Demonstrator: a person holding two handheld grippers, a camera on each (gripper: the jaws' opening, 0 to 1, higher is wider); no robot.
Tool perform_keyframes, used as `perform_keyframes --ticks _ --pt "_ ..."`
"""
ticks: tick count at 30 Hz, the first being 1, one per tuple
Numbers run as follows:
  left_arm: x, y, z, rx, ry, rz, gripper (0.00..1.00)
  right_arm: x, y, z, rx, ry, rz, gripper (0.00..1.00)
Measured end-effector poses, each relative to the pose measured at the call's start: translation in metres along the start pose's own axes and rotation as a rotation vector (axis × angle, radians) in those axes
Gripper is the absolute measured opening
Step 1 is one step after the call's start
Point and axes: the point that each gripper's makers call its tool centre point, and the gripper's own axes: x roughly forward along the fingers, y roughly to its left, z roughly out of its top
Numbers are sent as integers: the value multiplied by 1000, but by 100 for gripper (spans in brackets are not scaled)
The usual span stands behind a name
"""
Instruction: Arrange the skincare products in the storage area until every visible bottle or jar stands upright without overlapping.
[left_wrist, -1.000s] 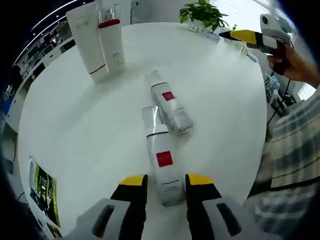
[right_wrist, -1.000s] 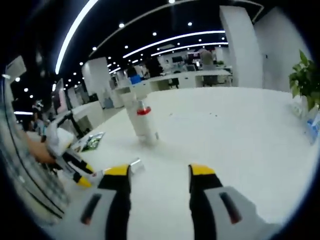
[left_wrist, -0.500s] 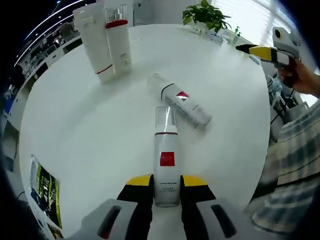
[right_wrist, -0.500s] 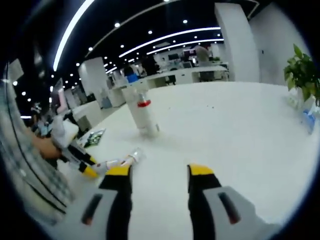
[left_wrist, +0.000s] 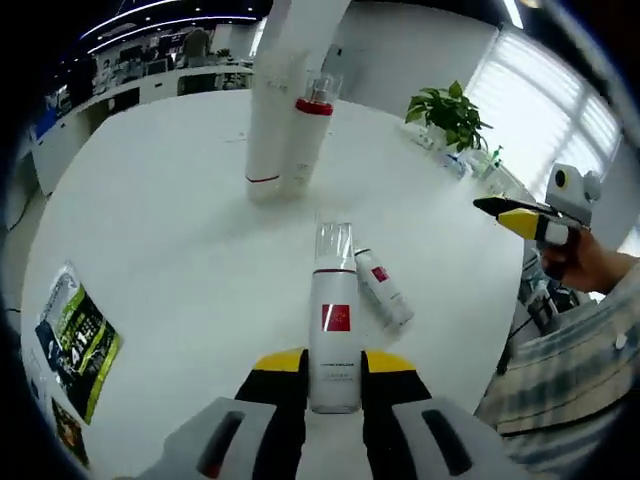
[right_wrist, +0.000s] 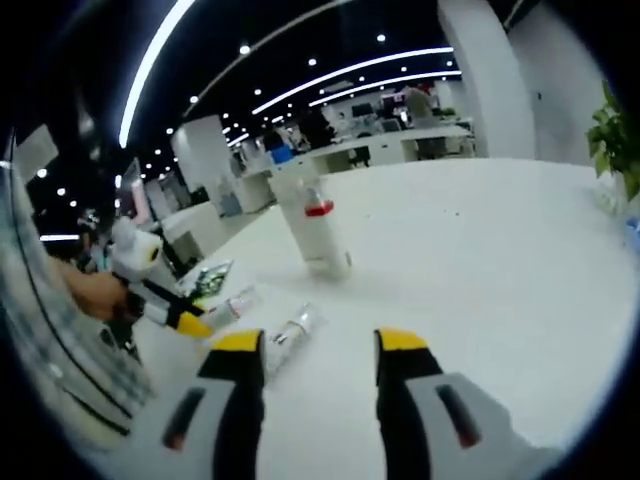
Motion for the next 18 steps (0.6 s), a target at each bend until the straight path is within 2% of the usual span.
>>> perform_keyframes --ticks 2,5,10,18 --pt "-6 -4 8 -33 -49 -23 19 5 8 3 13 1 24 42" --pt "-20 -12 18 -49 -101 -44 19 12 33 13 65 -10 116 39" --pt "-42 -22 32 -82 -185 -75 19 22 55 21 103 -8 165 44" --pt "-68 -27 39 -102 -254 -72 19 33 93 41 210 -18 299 47"
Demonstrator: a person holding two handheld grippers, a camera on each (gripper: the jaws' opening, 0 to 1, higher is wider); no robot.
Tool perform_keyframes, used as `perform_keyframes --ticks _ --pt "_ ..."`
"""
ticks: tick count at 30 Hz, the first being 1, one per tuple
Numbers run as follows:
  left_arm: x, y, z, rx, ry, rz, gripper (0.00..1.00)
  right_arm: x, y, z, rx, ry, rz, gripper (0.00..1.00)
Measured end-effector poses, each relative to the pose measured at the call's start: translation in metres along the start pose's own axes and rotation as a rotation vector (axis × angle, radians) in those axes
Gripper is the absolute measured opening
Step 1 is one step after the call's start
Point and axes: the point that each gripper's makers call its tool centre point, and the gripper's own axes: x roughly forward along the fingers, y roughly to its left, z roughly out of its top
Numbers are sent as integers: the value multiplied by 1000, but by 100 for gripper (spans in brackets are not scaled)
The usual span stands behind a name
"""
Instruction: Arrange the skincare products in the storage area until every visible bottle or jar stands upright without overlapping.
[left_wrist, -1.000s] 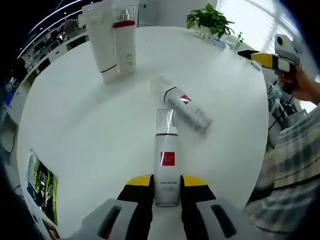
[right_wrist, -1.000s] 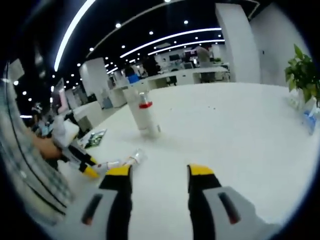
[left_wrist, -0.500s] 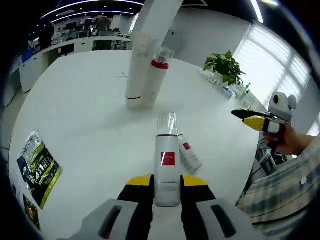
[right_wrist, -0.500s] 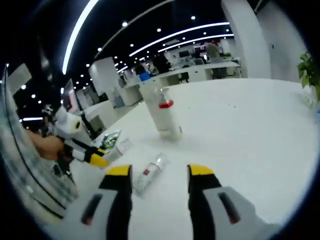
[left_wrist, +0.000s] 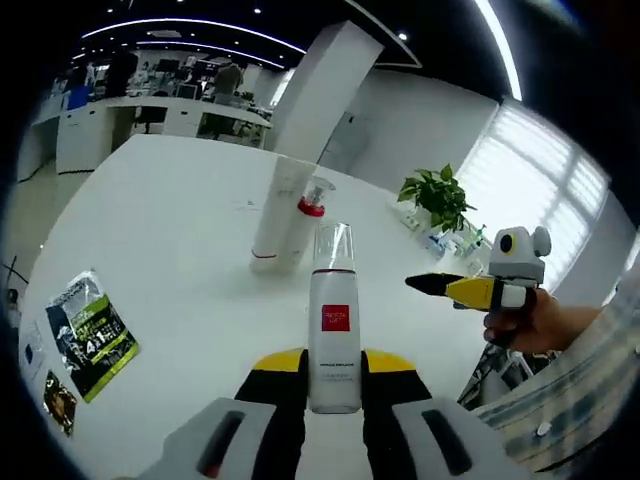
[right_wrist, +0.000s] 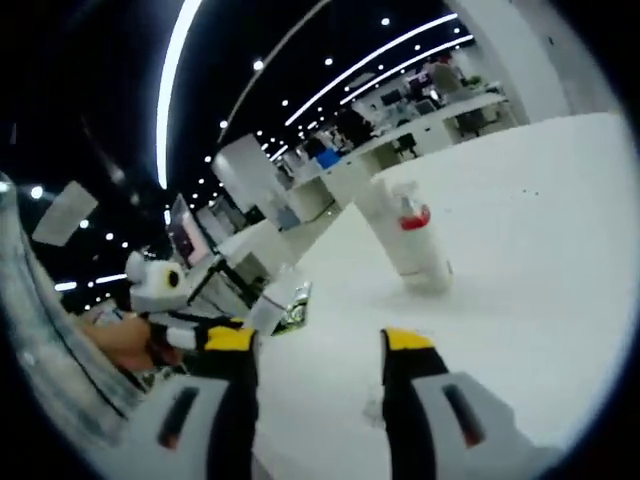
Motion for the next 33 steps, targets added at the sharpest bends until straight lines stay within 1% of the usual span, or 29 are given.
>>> perform_keyframes --ticks 3,6,10,13,15,20,24,29,33 --pt "-7 -4 5 -2 -19 -1 19 1 8 3 13 -13 27 47" --pt "-13 -11 11 2 -40 -8 19 2 17 10 71 -44 57 47" --pt "-15 -19 20 20 -62 -22 19 3 23 16 104 -75 75 47" --pt "-14 -23 28 27 -82 -26 19 4 29 21 107 -88 77 48" --pt "-13 -23 33 40 -98 -16 19 4 34 25 124 -94 94 49" --pt "-12 -25 40 53 -129 -17 19 4 34 38 99 -115 93 49" --pt "-10 -28 44 44 -138 -25 19 4 38 47 112 -125 108 49" --pt "-8 -31 51 58 -148 -32 19 4 44 53 130 -144 131 49" --pt "-11 -35 61 60 -170 -36 19 5 47 59 141 -152 139 49"
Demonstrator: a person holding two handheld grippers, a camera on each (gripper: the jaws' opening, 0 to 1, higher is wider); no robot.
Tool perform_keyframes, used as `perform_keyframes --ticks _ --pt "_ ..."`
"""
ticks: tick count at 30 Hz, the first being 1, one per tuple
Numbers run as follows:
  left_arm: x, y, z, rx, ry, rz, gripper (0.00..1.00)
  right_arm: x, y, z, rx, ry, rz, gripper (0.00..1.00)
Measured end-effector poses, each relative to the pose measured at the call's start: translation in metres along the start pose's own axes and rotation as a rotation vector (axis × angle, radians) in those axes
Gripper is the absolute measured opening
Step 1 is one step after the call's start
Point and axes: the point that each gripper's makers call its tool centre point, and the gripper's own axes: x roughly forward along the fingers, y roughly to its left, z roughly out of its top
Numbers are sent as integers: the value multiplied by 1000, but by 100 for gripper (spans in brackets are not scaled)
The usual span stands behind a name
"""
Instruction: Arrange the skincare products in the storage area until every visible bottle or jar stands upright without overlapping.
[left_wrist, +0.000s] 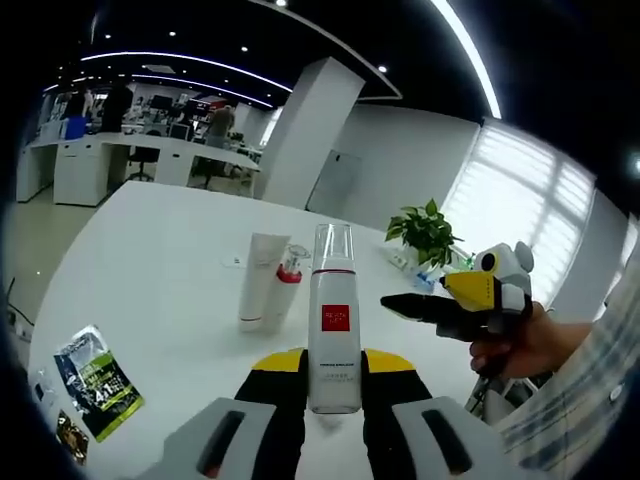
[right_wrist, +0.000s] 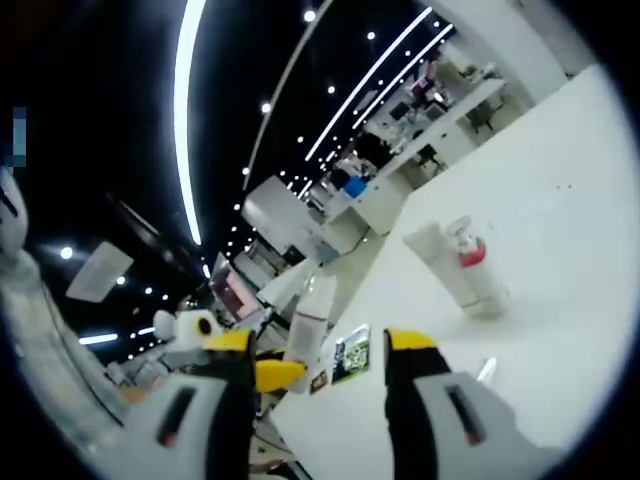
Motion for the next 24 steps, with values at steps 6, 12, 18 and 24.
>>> perform_keyframes --ticks 6,12,18,24 --pt "2 -11 14 34 -30 -16 19 -3 10 10 0 -24 16 49" --pt "4 -21 16 80 -33 -28 19 -4 19 7 19 -12 38 47" --pt "6 -36 10 155 -14 -55 19 -1 20 5 25 -6 32 45" --pt "6 -48 0 235 15 -68 19 0 20 10 41 -19 7 37"
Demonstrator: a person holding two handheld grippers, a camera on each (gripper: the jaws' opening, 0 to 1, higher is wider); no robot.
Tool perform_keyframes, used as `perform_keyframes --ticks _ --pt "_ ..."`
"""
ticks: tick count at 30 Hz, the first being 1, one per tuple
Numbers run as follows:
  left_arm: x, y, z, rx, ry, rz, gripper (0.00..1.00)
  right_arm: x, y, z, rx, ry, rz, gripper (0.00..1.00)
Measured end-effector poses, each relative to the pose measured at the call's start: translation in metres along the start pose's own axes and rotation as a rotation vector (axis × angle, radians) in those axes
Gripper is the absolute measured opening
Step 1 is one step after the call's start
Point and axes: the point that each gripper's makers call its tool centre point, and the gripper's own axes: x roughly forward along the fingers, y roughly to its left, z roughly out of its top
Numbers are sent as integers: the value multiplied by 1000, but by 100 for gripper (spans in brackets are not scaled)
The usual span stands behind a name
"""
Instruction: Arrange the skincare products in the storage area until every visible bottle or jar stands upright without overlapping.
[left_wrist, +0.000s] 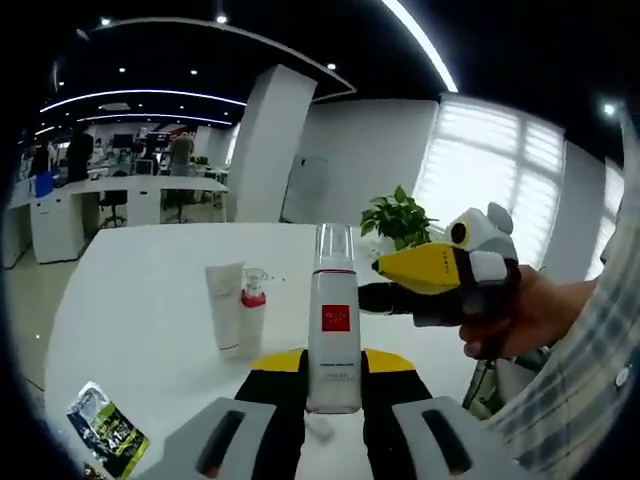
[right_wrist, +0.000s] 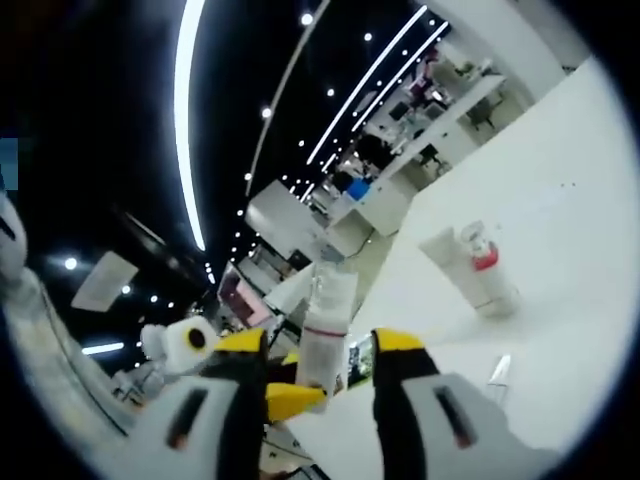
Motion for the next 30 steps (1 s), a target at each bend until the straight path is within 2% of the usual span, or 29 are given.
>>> perform_keyframes --ticks 4,6,7,10,13,15,17,19,21,23,24,26,30 --pt "1 -7 -4 34 11 -17 19 0 -3 -1 9 3 -20 32" --pt "3 -14 -8 50 21 -44 19 -2 -6 -5 16 24 -36 20" --pt "3 -15 -9 51 22 -44 19 -3 -4 -3 8 17 -21 19" --pt "3 -19 -14 40 26 -71 19 -6 -8 -7 -21 55 -22 19" --pt "4 -23 -15 73 30 -90 20 -10 -7 -9 -42 75 -1 18" --pt "5 -25 -16 107 35 -104 21 -12 0 -11 -137 110 40 18" --pt "5 -31 -18 81 47 -156 22 -14 7 -12 -196 148 75 18" --pt "5 -38 -17 60 41 -221 23 -16 19 -17 -332 217 141 18" --pt "5 -43 -19 37 56 -271 26 -19 27 -25 -417 282 188 18" --pt "4 -46 -18 57 64 -324 29 -20 34 -30 -467 310 236 18" --pt "3 -48 -18 65 70 -345 30 -22 41 -33 -504 328 285 18" --pt "1 -51 -16 103 63 -387 30 -22 46 -34 -515 343 310 17" --pt "-2 -62 -16 93 77 -476 25 -24 53 -37 -554 390 370 18"
